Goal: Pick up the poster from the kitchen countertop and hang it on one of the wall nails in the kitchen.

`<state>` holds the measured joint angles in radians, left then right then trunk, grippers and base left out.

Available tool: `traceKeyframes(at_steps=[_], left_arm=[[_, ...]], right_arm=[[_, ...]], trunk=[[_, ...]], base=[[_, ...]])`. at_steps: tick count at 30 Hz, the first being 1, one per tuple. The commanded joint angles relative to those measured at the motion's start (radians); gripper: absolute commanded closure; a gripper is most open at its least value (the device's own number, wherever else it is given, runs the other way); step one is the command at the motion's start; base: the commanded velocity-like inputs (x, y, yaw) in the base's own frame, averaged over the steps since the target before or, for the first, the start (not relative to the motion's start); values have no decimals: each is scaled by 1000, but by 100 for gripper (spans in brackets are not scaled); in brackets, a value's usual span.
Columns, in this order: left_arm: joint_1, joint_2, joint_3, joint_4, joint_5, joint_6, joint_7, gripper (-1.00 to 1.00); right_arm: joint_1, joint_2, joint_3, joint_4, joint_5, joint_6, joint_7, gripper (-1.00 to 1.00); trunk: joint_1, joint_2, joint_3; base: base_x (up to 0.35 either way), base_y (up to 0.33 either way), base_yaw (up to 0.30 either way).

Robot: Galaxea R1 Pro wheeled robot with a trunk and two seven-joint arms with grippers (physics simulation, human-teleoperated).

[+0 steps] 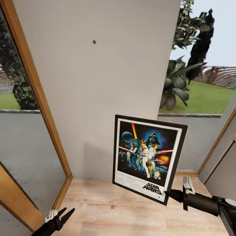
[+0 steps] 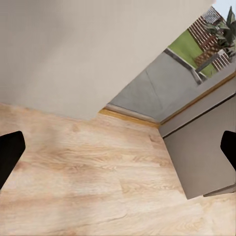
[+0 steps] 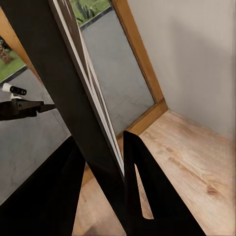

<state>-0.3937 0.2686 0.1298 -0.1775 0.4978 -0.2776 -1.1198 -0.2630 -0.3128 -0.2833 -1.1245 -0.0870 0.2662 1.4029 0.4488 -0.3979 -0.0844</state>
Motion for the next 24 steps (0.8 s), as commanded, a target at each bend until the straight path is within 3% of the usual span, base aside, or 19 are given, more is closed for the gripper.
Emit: traceKeyframes(at_steps=[1,24], left_arm=[[-1,0,5,1,-4,-5,-4,-100],[-1,1,5,1,-4,-5,-5,-100]], right_arm=[[-1,0,0,-1,-3,12,5,100],[-1,0,-2,-1,-5,13,6,100]], trunk=[[1,-2,-2],[1,-2,-2]], base=[[334,0,0],[333,0,0]])
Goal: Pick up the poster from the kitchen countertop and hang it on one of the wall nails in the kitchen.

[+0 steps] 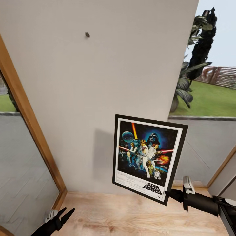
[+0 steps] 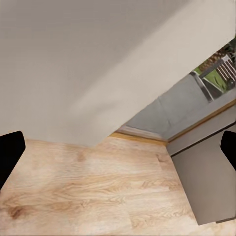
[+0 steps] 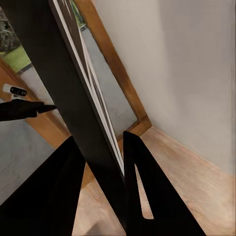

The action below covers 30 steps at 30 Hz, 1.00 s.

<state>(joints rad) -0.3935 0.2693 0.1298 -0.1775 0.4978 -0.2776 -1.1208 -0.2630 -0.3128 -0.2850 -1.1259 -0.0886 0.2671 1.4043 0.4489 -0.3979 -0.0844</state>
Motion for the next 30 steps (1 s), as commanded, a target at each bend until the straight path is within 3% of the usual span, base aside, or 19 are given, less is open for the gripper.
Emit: traceKeyframes(at_steps=[1,9,17,30], left_arm=[[-1,0,5,1,-4,-5,-4,-100],[-1,1,5,1,-4,-5,-4,-100],[-1,1,5,1,-4,-6,-4,-100],[-1,1,5,1,-4,-6,-4,-100]], right_arm=[[-1,0,0,0,-3,12,4,100],[-1,0,0,0,-3,12,4,100],[-1,0,0,0,-3,12,4,100],[2,0,-1,1,-5,12,5,100]], trunk=[[1,-2,-2],[1,-2,-2],[1,-2,-2],[1,-2,-2]], base=[[262,0,0],[98,30,0],[117,267,0],[18,25,0]])
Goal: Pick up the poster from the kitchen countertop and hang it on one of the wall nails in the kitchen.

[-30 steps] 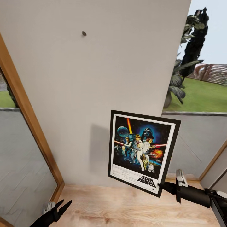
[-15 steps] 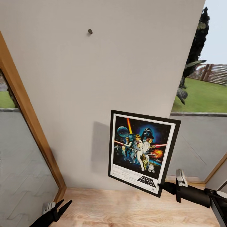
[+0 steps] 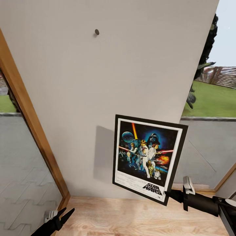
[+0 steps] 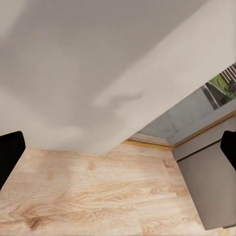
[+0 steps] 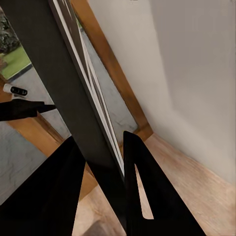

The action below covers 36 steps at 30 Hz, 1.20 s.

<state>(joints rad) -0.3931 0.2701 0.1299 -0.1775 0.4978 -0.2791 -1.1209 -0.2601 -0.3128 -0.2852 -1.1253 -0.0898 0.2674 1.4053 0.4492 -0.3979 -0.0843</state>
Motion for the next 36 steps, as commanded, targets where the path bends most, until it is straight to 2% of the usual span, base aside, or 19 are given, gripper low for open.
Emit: traceKeyframes(at_steps=[1,7,18,22,26,36], left_arm=[[-1,0,5,1,-4,-5,-4,-100],[-1,0,5,1,-4,-5,-3,-100],[-2,0,5,1,-4,-6,-4,-100],[-2,-1,5,69,-2,-10,-12,-100],[-1,-2,6,112,-1,-12,-12,-100],[7,-2,7,146,-2,-12,-10,-100]], right_arm=[[-1,0,0,0,-3,12,4,100],[0,0,0,0,-4,12,4,100],[2,2,-2,-23,-4,19,7,100],[4,20,-1,-24,-6,19,7,100],[4,27,0,-24,-7,19,7,100],[3,30,6,-34,-15,24,10,100]], trunk=[[1,-2,-2],[1,-2,-2],[1,-2,-2],[1,-2,-2],[1,-2,-2],[1,-2,-2]], base=[[138,0,0],[193,0,0],[15,0,0],[0,0,0],[0,0,0],[0,0,0]])
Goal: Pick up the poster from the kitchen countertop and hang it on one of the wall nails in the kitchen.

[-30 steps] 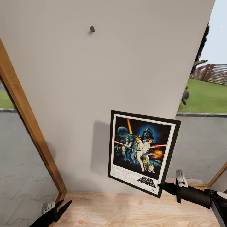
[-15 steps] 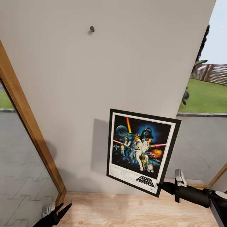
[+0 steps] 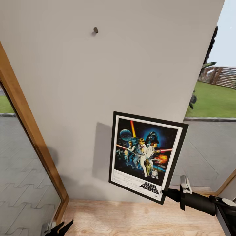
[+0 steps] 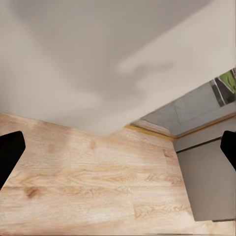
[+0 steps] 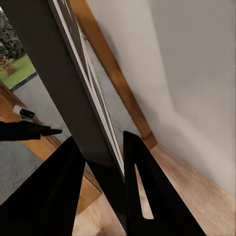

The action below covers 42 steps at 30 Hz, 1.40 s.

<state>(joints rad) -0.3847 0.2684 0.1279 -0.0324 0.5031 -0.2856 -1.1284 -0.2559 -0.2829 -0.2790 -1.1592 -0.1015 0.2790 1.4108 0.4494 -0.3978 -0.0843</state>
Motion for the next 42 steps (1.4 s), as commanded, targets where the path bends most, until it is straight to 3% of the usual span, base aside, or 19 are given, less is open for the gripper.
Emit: traceKeyframes(at_steps=[1,5,8,9,12,14,16,18,20,21,23,24,26,30,32,36,37,38,42], left_arm=[[2,0,9,1,-8,-5,-2,-100],[13,0,8,3,-8,-5,2,-100],[16,0,9,3,-8,-5,3,-100],[17,0,9,3,-8,-6,4,-100],[18,1,9,2,-8,-6,3,-100],[18,4,9,2,-8,-7,2,-100],[18,4,9,2,-8,-10,0,-100],[18,6,9,2,-8,-13,-3,-100],[18,8,9,2,-9,-14,-4,-100],[18,8,9,2,-9,-14,-4,-100],[18,8,8,3,-9,-14,-4,-100],[18,8,8,3,-9,-14,-4,-100],[18,8,8,3,-9,-14,-2,-100],[19,8,7,3,-9,-14,1,-100],[19,8,7,3,-9,-14,2,-100],[19,6,7,3,-10,-14,4,-100],[19,6,7,3,-10,-14,4,-100],[19,6,7,3,-10,-14,4,-100],[19,6,7,3,-10,-14,4,-100]], right_arm=[[-1,0,3,-2,-4,12,4,100],[-8,8,22,-39,-8,33,3,100],[-18,17,32,-119,-8,120,1,100],[-67,28,43,-205,-9,238,0,100],[-110,32,64,-231,-8,294,0,100],[-184,33,92,-249,-7,390,0,100],[-216,34,100,-253,-7,423,0,100],[-287,35,126,-256,-5,486,-1,100],[-398,36,173,-258,-1,590,-5,100],[-398,36,173,-258,-1,590,-5,100],[-462,47,205,-258,1,634,-14,100],[-506,62,235,-257,3,662,-29,100],[-642,124,299,-249,6,707,-115,100],[-750,175,349,-205,6,718,-147,100],[-785,189,357,-175,7,719,-153,100],[-911,227,370,-53,9,722,-185,100],[-911,227,370,-53,9,722,-185,100],[-1006,257,384,42,8,722,-219,100],[-1110,299,390,175,8,720,-284,100]], trunk=[[1,-2,-2],[1,-2,-2],[1,-2,-2],[1,-2,-2],[1,-2,-2],[1,-2,-2],[1,-2,-2],[1,-2,-2],[1,-2,-2],[1,-2,-2],[1,-2,-2],[1,-2,-2],[1,-2,-2],[1,-2,-2],[1,-2,-2],[1,-2,-2],[1,-2,-2],[1,-2,-2],[1,-2,-2]], base=[[0,0,0],[0,0,0],[0,0,0],[0,0,0],[0,0,0],[0,0,0],[0,0,0],[0,0,0],[0,0,0],[0,0,0],[0,0,0],[0,0,0],[0,0,0],[0,0,0],[0,0,0],[0,0,0],[0,0,0],[0,0,0],[0,0,0]])
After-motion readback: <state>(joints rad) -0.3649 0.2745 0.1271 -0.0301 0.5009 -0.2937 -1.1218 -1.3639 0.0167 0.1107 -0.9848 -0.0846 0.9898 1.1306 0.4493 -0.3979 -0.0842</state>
